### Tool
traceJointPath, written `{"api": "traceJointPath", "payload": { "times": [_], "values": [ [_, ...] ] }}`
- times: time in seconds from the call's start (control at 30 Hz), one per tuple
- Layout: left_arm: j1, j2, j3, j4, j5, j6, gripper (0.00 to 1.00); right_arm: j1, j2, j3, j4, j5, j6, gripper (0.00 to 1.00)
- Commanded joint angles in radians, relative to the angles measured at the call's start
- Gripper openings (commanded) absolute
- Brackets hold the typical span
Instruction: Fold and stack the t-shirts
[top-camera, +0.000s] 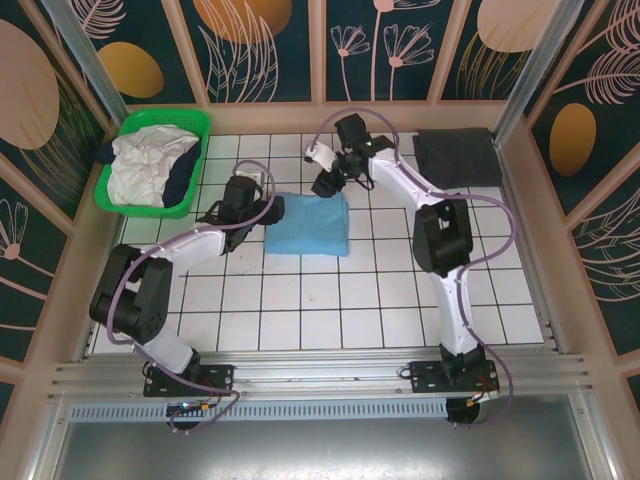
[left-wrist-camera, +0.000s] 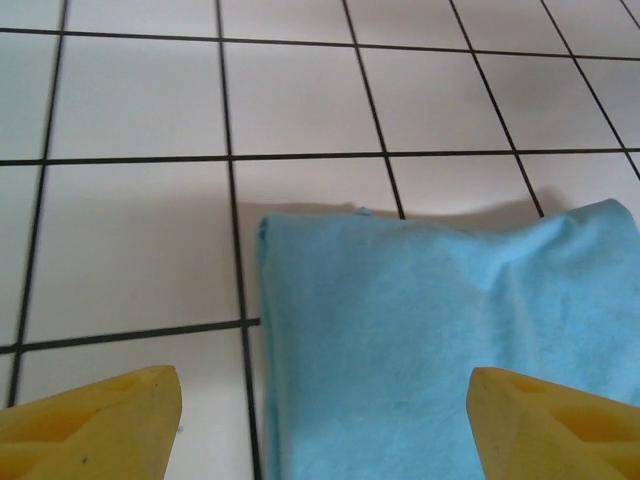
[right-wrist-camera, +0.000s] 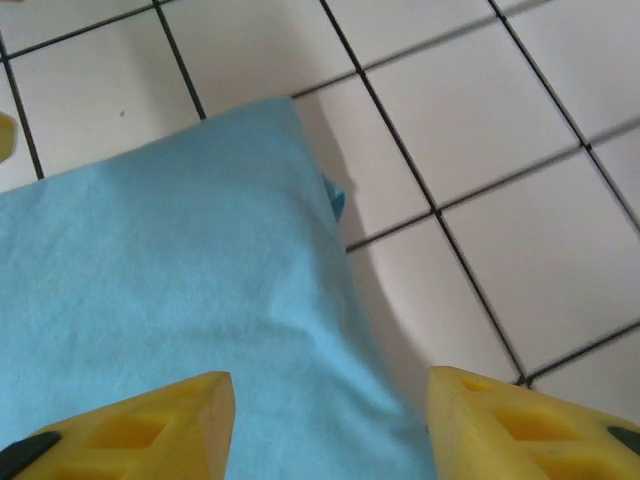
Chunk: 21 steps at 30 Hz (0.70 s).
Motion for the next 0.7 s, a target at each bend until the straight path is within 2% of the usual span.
{"api": "traceJointPath", "payload": {
  "times": [0.0, 0.1, 0.17, 0.27, 0.33, 0.47, 0.57, 0.67],
  "values": [
    [0.01, 0.122, 0.094, 0.004, 0.034, -0.009, 0.73, 0.006, -0.122, -0.262, 0.342, 0.06, 0.211, 0.55],
    [0.022, 0.194, 0.131, 0.004, 0.082, -0.045, 0.73, -0.01, -0.138, -0.422, 0.54, 0.067, 0.328, 0.57],
    [0.025, 0.231, 0.15, 0.007, 0.096, -0.061, 0.75, -0.02, -0.093, -0.416, 0.527, 0.064, 0.359, 0.55],
    [0.03, 0.314, 0.22, -0.013, 0.142, -0.067, 0.69, -0.029, -0.033, -0.38, 0.453, 0.082, 0.417, 0.45],
    [0.03, 0.359, 0.257, -0.014, 0.169, -0.07, 0.67, -0.032, -0.045, -0.44, 0.488, 0.083, 0.47, 0.42],
    [0.03, 0.441, 0.335, -0.005, 0.226, -0.069, 0.67, -0.031, -0.154, -0.671, 0.65, 0.114, 0.575, 0.37],
    [0.03, 0.523, 0.439, -0.027, 0.298, -0.055, 0.66, -0.019, -0.238, -0.815, 0.696, 0.139, 0.633, 0.35],
    [0.029, 0.612, 0.55, -0.026, 0.421, -0.058, 0.64, 0.019, -0.364, -0.977, 0.748, 0.144, 0.695, 0.35]
  ]
}}
